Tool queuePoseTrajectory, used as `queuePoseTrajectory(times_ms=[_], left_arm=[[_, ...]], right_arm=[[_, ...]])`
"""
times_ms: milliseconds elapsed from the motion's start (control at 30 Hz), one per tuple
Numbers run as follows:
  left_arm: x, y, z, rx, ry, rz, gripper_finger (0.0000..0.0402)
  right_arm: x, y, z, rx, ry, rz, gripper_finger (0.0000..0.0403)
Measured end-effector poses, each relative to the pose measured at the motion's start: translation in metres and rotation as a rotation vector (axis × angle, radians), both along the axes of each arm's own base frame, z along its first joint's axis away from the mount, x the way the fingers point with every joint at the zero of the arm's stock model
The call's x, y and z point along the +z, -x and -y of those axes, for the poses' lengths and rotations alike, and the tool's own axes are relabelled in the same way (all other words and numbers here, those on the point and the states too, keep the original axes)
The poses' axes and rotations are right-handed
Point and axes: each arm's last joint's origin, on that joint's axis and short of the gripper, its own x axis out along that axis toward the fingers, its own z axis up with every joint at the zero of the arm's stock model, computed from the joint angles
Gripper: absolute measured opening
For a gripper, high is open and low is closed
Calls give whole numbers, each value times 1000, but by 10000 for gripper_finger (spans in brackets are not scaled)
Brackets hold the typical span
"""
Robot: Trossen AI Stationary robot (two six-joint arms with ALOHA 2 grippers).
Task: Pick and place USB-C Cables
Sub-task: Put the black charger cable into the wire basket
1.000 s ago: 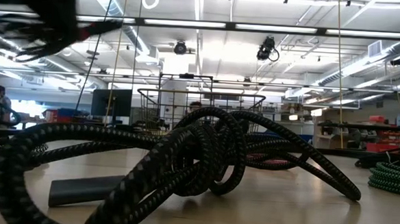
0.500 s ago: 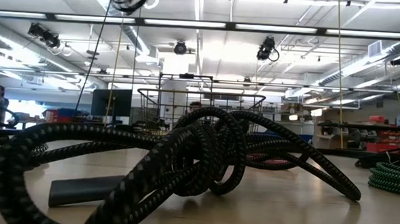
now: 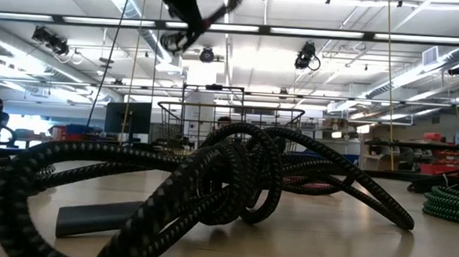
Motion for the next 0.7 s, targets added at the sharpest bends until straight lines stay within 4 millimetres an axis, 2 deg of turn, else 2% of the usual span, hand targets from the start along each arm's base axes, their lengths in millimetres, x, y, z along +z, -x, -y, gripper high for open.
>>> queuePoseTrajectory(times_ms=[133, 267, 500, 700], left_arm=[[-24, -13, -26, -45, 80, -65, 47], [-50, -30, -44, -94, 107, -129, 47], [-95, -61, -58, -195, 79, -212, 47], [-136, -76, -70, -251, 159, -276, 47]], right_arm=[[5, 3, -18, 80, 7, 64, 68], [11, 7, -34, 149, 28, 147, 68], [12, 11, -50, 165, 44, 188, 68], [13, 11, -53, 128, 39, 187, 68]])
